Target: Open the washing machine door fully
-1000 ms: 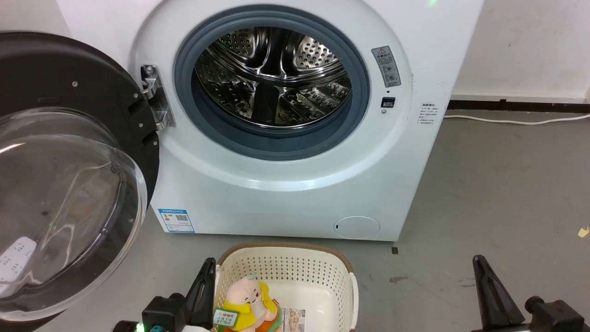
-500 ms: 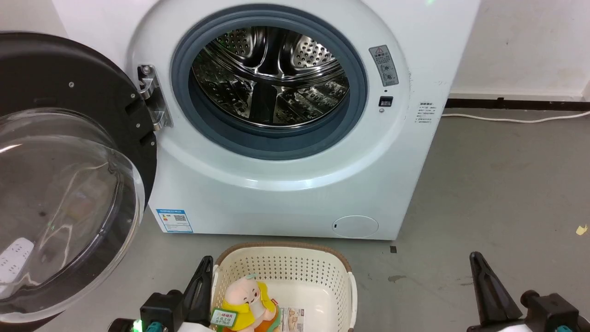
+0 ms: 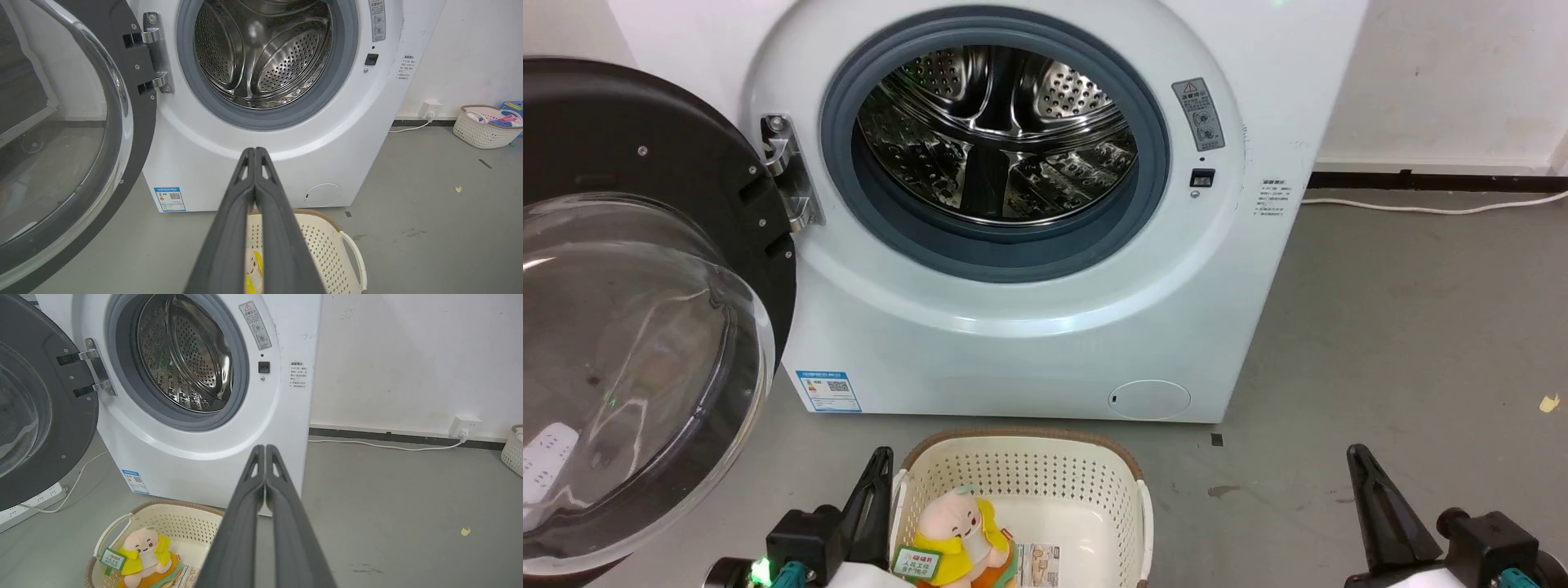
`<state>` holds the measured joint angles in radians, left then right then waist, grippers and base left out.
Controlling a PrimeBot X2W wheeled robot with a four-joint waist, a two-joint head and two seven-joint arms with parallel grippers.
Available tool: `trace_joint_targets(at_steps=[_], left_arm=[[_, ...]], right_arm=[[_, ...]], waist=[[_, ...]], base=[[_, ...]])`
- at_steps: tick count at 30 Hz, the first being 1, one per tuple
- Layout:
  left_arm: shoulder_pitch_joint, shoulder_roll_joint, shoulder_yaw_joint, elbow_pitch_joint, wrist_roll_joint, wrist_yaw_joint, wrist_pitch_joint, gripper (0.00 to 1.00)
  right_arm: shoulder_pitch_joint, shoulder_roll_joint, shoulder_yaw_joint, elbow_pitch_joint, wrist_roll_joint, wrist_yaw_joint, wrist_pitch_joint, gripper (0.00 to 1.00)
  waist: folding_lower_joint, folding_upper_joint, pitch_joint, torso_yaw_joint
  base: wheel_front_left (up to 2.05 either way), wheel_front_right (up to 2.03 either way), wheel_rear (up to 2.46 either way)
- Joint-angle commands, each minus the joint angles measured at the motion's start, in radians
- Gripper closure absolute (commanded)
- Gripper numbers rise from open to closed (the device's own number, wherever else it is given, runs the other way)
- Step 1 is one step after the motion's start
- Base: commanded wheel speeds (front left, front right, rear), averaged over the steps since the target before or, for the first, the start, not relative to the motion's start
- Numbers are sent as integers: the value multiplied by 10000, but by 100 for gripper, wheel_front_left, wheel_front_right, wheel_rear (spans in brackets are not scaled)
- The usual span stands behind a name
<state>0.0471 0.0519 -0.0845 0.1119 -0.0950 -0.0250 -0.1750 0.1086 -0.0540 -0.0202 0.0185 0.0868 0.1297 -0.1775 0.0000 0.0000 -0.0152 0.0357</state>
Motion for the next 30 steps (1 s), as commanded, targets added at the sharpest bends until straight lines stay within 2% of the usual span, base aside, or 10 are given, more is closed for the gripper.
trace_joint_targets(at_steps=[1, 30], left_arm=[[-131, -3, 43, -70, 110, 48, 54, 100], [-258, -8, 341, -460, 422, 123, 684, 100]], right_arm=[[-193, 13, 22, -54, -94, 3, 64, 100], [-525, 22, 89, -103, -382, 6, 700, 100]], waist=[[0, 0, 3, -6], [0, 0, 58, -136]], base=[[0, 0, 0], [0, 0, 0]])
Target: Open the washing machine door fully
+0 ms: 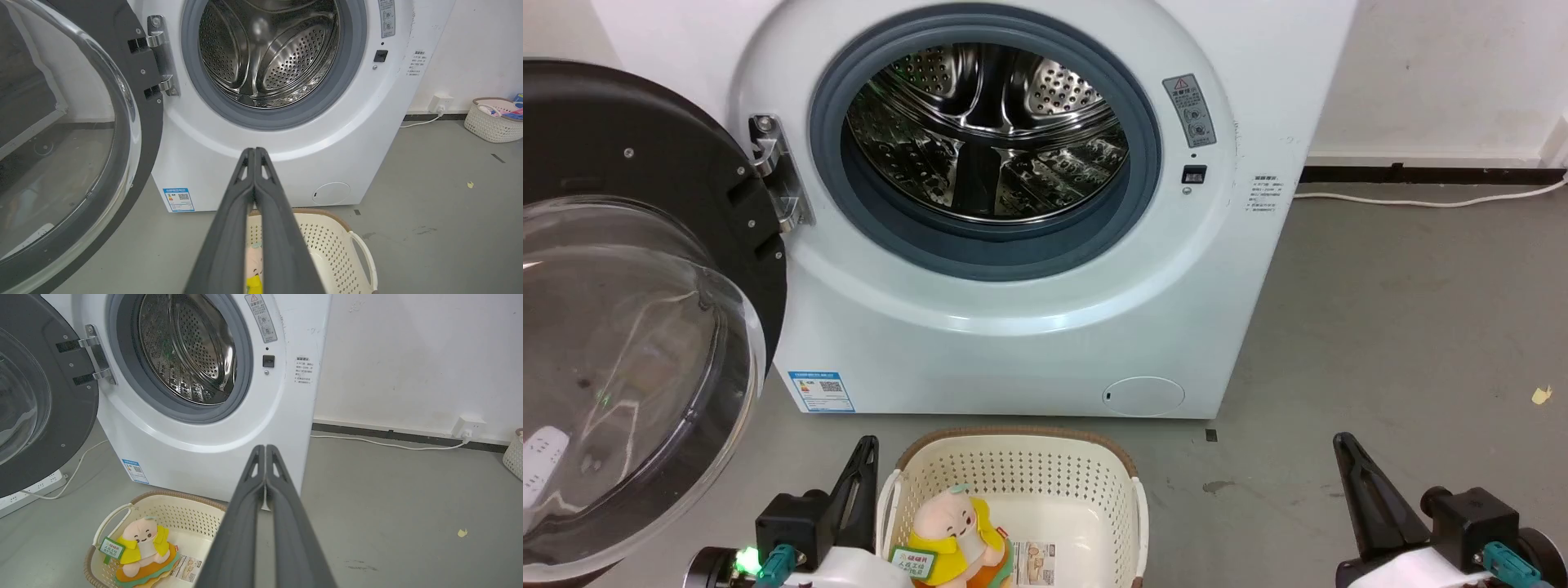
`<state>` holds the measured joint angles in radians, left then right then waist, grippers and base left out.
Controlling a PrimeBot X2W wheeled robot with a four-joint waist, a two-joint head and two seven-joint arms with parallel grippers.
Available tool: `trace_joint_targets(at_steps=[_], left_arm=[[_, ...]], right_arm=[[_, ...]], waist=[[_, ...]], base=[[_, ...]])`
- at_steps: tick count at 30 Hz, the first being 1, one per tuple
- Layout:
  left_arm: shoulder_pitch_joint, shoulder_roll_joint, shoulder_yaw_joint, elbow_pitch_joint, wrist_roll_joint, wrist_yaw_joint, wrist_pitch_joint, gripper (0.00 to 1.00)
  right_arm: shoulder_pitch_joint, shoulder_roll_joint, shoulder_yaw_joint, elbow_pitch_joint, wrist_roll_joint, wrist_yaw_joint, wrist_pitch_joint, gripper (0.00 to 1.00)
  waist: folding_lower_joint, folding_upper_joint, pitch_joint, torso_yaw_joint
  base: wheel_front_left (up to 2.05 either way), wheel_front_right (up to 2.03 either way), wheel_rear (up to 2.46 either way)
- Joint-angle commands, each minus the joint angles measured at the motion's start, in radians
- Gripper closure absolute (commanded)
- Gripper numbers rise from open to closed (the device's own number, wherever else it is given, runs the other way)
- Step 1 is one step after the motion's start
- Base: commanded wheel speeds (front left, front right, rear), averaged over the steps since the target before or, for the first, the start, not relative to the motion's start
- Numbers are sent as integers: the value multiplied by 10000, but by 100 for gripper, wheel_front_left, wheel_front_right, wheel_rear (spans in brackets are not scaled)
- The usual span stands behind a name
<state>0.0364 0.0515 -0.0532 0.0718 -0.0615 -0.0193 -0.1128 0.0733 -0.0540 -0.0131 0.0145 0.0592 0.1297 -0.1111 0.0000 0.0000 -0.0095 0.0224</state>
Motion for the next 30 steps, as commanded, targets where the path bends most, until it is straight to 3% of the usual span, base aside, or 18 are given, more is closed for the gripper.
trace_joint_targets(at_steps=[1, 30], left_arm=[[-154, -4, 38, -71, 97, 68, 84, 100], [-269, -9, 307, -424, 379, 136, 653, 100]], right_arm=[[-183, 22, 20, -64, -115, 6, 57, 100], [-483, 31, 81, -108, -375, 8, 632, 100]], waist=[[0, 0, 3, -7], [0, 0, 53, -126]], base=[[0, 0, 0], [0, 0, 0]])
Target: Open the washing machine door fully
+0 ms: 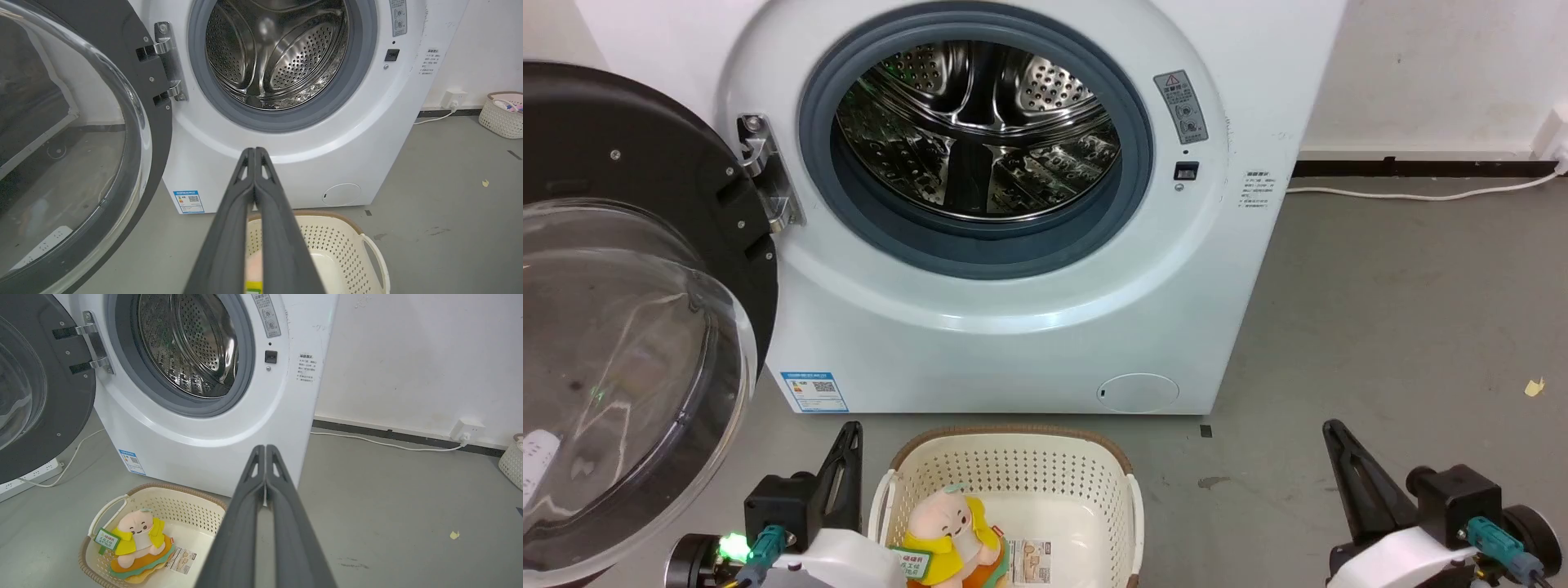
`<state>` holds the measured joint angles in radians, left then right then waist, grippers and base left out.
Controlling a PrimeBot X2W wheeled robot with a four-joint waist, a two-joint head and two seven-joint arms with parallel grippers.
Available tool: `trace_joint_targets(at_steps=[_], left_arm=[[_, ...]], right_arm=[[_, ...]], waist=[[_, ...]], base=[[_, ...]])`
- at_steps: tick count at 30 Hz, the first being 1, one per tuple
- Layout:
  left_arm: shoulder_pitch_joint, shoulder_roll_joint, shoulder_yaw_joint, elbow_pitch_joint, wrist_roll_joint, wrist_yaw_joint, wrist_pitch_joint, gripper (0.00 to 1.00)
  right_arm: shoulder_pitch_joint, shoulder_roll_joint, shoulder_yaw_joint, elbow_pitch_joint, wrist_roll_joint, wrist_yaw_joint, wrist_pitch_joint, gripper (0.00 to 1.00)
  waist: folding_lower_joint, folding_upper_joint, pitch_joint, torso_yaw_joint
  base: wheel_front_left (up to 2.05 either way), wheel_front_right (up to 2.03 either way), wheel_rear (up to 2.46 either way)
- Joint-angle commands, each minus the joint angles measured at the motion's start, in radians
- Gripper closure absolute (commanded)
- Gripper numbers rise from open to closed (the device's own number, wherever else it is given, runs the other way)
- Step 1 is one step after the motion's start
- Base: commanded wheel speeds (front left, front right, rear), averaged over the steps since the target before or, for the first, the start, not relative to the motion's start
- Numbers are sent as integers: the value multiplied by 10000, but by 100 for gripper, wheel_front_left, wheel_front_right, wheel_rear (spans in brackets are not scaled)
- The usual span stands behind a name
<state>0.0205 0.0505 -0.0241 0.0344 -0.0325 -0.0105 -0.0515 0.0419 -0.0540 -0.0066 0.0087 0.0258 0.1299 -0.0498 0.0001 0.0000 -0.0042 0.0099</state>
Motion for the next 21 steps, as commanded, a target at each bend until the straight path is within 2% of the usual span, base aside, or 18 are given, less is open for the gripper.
trace_joint_targets(at_steps=[1, 21], left_arm=[[-113, 1, 26, -63, 100, 50, 60, 100], [-195, -3, 218, -314, 301, 99, 466, 100]], right_arm=[[-180, 31, 18, -52, -50, 6, 38, 100], [-394, 37, 61, -84, -236, 8, 449, 100]], waist=[[-1, 0, 2, -5], [-1, 0, 38, -89]], base=[[0, 0, 0], [0, 0, 0]])
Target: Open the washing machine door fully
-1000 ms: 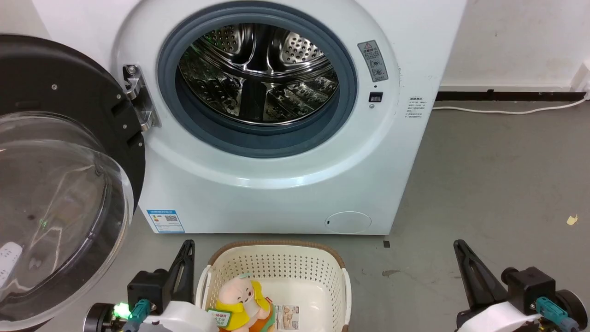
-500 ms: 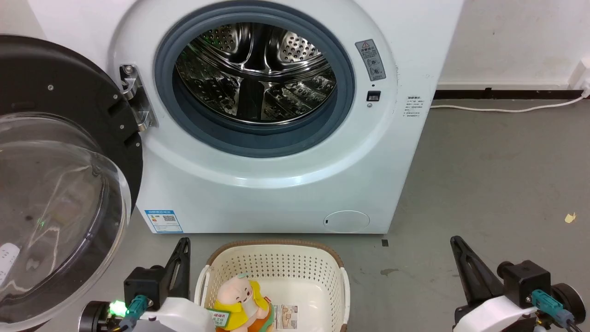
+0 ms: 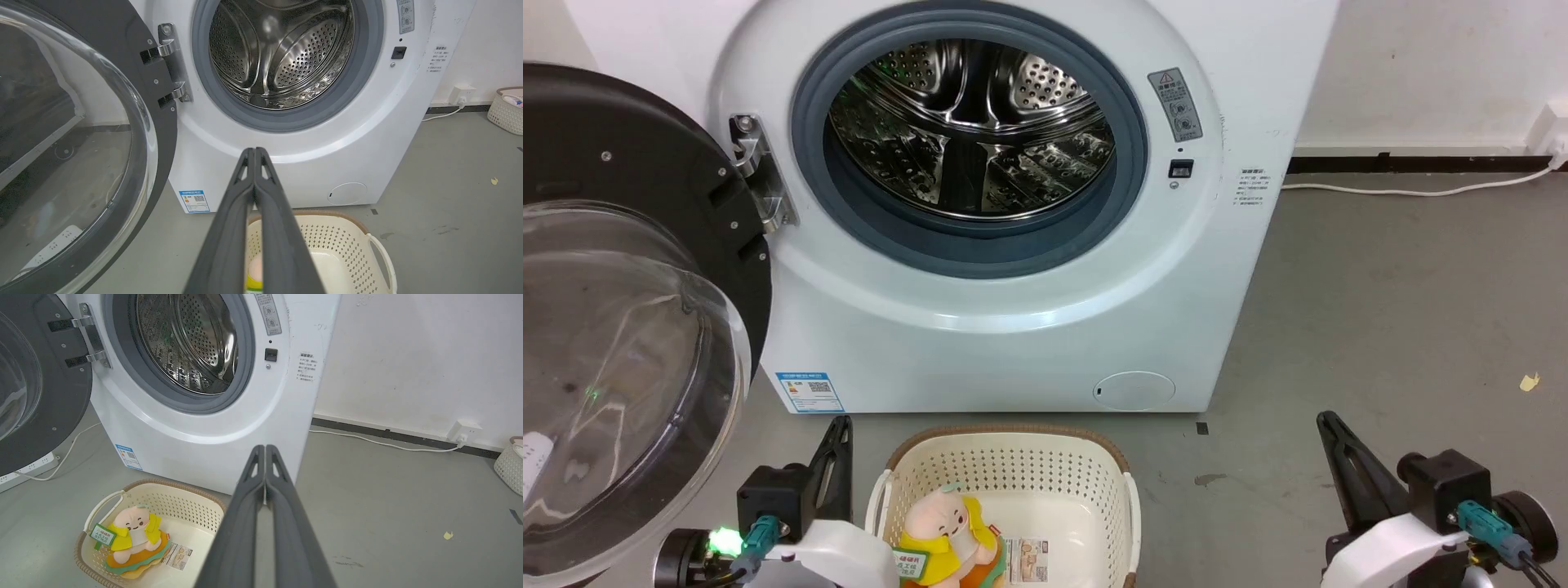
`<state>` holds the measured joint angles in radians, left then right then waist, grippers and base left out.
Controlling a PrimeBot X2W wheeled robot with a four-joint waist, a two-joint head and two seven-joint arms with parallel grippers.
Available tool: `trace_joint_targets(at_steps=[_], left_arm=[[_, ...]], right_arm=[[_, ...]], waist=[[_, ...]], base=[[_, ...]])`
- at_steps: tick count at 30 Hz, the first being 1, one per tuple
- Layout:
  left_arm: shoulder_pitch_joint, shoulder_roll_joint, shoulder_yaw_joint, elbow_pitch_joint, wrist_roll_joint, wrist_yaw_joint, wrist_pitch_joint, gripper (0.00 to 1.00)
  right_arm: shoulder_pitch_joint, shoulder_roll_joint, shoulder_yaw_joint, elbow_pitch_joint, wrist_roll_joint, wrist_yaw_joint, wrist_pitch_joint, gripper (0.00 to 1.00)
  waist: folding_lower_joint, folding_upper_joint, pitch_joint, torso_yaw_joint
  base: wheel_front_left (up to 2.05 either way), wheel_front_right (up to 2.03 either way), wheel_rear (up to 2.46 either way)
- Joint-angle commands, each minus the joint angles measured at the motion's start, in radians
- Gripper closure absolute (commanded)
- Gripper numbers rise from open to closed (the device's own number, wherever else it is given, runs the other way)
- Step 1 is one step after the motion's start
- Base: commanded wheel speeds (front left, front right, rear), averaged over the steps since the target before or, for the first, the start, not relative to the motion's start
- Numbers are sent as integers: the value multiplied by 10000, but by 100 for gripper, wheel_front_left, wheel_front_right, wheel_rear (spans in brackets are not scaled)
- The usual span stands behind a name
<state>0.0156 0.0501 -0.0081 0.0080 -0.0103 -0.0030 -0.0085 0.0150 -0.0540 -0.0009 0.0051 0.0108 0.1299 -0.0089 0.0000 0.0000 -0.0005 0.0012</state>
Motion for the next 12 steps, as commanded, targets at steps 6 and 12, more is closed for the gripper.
trace_joint_targets(at_steps=[6, 12], left_arm=[[-156, 1, 81, -80, 103, 30, 85, 100], [-156, 1, 81, -80, 103, 30, 85, 100]], right_arm=[[-150, 38, 9, -51, -108, 8, 89, 100], [-150, 38, 9, -51, -108, 8, 89, 100]], waist=[[0, 0, 5, -12], [0, 0, 5, -12]], base=[[0, 0, 0], [0, 0, 0]])
